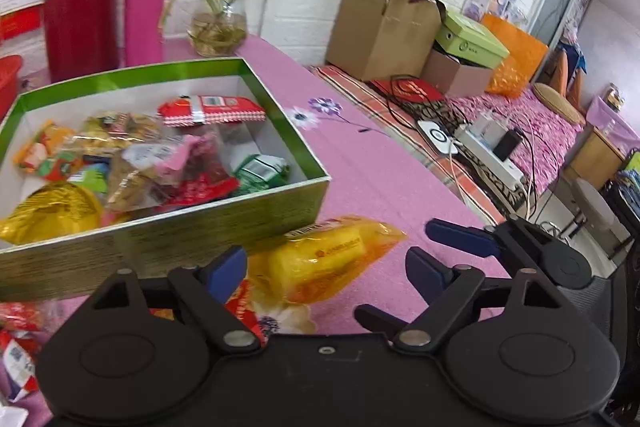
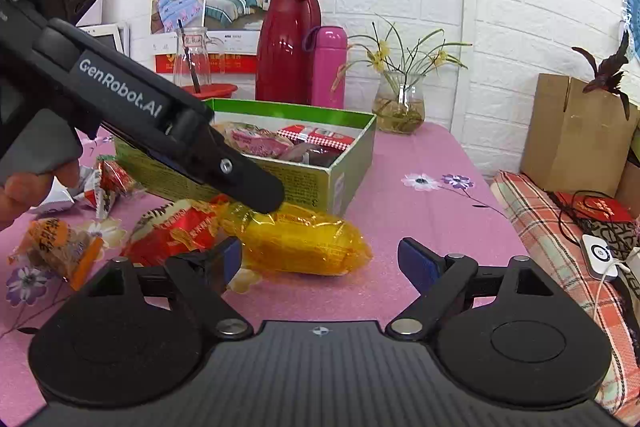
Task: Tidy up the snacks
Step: 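Move both tools down to the yellow bread bag beside the box, then grasp the yellow bread bag with both tools and drop it into the box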
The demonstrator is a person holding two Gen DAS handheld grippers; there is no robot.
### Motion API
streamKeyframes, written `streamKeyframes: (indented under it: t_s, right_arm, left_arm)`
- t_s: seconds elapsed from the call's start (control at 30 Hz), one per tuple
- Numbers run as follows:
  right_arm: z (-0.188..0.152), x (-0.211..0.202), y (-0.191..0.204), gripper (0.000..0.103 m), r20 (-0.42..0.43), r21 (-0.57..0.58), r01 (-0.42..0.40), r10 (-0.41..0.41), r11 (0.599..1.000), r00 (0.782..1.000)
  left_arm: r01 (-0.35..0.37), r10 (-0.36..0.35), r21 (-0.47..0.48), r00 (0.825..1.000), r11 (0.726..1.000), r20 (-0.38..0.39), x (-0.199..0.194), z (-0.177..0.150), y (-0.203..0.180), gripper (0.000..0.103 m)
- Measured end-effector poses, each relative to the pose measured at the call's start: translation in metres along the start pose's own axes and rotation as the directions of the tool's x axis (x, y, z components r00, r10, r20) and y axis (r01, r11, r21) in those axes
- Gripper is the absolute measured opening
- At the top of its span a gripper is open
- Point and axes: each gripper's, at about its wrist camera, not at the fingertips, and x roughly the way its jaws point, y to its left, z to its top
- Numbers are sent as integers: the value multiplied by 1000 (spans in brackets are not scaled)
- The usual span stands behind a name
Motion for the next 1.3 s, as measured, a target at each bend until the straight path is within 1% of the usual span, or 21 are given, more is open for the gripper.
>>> streamKeyframes:
  t_s: [0.17, 0.37, 0.5, 0.57, 0.63, 0.67, 0.7, 0.73, 0.77, 0.83, 0.93, 0.97, 1.0, 1.07, 1.17, 1.27, 1.3]
  right_arm:
    - [-1, 12, -4, 103, -37, -23, -24, 23, 999, 999]
    - [3, 27, -9, 103, -85, -42, -63, 59, 997, 995]
    - [6, 41, -12, 103, -135, -17, -100, 97, 995, 986]
    - [7, 44, -11, 103, -139, -13, -114, 111, 993, 984]
    - [8, 45, -9, 103, -141, -16, -109, 106, 994, 984]
    - [8, 45, -9, 103, -141, -20, -106, 102, 994, 985]
    - [8, 44, -8, 103, -144, -20, -102, 98, 995, 985]
    - [7, 43, -8, 103, -149, -20, -99, 95, 995, 984]
    - [7, 41, -8, 103, -153, -18, -101, 97, 995, 983]
    - [6, 35, -9, 103, -163, 0, -108, 106, 994, 981]
    - [4, 21, -11, 103, -155, 43, -149, 154, 988, 976]
    - [3, 17, -11, 103, -155, 48, -165, 170, 985, 973]
    - [3, 13, -10, 103, -155, 40, -176, 180, 984, 971]
    - [2, 12, -6, 103, -154, -4, -170, 168, 985, 974]
    - [2, 19, -4, 103, -164, -48, -125, 116, 991, 980]
    - [3, 29, -8, 103, -169, -28, -139, 133, 990, 977]
    - [4, 33, -8, 103, -170, -22, -137, 132, 990, 977]
  left_arm:
    - [4, -5, -13, 999, 1000, -32, 22, 4, 2, 93]
    - [-28, 27, -25, 997, 999, -69, 43, 4, 13, 92]
    - [-13, 8, -61, 996, 998, -85, 49, 0, 22, 92]
    - [-9, 4, -64, 997, 998, -76, 49, -1, 23, 89]
    - [-3, -1, -68, 998, 998, -66, 48, -2, 24, 86]
    - [0, -5, -70, 998, 998, -62, 47, -3, 25, 82]
    - [5, -9, -73, 998, 997, -59, 46, -3, 26, 80]
    - [11, -16, -77, 998, 997, -55, 44, -4, 26, 75]
    - [17, -22, -83, 998, 996, -54, 42, -5, 27, 74]
    - [35, -40, -100, 998, 994, -49, 37, -8, 28, 75]
    - [66, -71, -96, 996, 993, -48, 29, -16, 24, 77]
    - [67, -71, -93, 997, 993, -43, 27, -17, 24, 83]
    - [70, -74, -90, 997, 993, -38, 26, -18, 24, 85]
    - [63, -67, -106, 997, 992, -36, 28, -17, 25, 91]
    - [54, -60, -131, 997, 990, -40, 34, -15, 29, 92]
    - [43, -47, -120, 998, 992, -30, 38, -13, 32, 90]
    - [36, -39, -116, 999, 993, -29, 39, -12, 31, 88]
